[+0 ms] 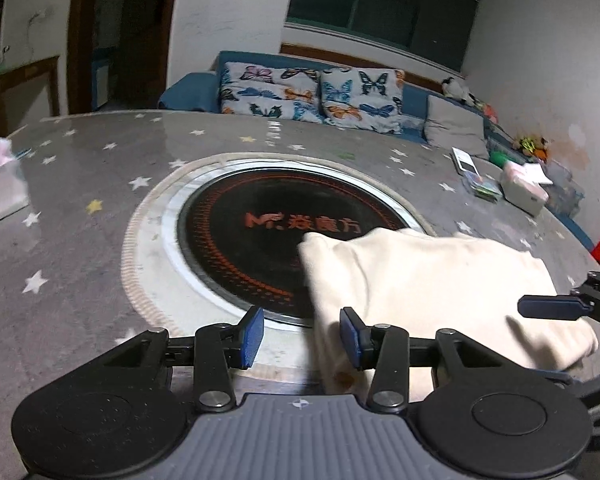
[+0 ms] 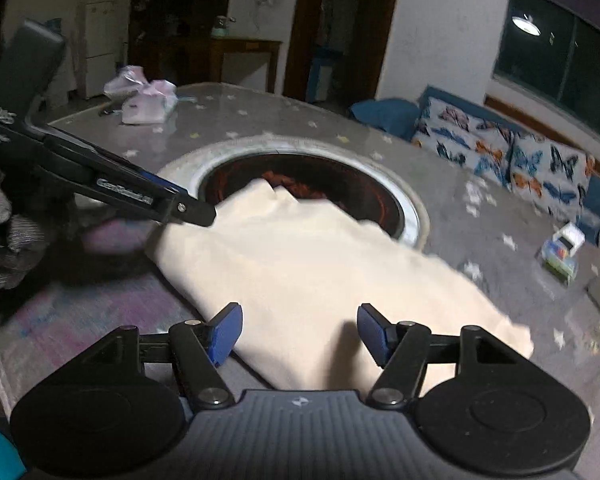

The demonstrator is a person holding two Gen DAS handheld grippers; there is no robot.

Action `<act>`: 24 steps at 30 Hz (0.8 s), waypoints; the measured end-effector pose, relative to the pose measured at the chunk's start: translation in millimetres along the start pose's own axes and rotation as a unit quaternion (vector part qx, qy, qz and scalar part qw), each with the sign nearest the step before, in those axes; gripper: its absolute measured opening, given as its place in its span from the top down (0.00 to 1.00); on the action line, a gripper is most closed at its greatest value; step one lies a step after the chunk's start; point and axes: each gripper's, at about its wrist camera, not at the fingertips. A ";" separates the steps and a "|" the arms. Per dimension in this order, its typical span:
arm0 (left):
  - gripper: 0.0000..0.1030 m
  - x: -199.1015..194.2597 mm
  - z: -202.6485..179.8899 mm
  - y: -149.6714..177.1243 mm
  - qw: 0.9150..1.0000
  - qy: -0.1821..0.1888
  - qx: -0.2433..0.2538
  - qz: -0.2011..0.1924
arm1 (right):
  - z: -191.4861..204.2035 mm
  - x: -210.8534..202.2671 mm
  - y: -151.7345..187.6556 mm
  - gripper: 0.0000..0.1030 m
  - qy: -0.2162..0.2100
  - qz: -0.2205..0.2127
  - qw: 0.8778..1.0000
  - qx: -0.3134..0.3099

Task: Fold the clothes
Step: 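Grasp the sweatshirt edge with the left gripper while the right gripper grasps beside it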

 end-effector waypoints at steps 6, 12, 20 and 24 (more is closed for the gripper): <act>0.55 -4.5 16.4 -2.9 0.999 0.017 -0.046 0.015 | 33.4 2.5 -17.4 0.42 -0.033 -0.008 0.997 -0.069; 0.43 -6.1 26.4 -3.5 0.997 0.027 -0.076 0.020 | 69.3 19.8 -25.5 0.44 -0.048 -0.010 0.989 -0.142; 0.35 -0.5 36.7 -9.3 0.988 0.062 -0.136 0.046 | 96.5 45.6 -25.2 0.65 -0.037 0.004 0.980 -0.196; 0.34 4.6 38.8 -10.4 0.980 0.082 -0.169 0.062 | 90.6 45.3 -30.2 0.87 -0.032 0.000 0.985 -0.170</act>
Point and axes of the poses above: each gripper's, at about its wrist camera, not at the fingertips, and x roughly the way its jaws point, z to its left, y to its underside
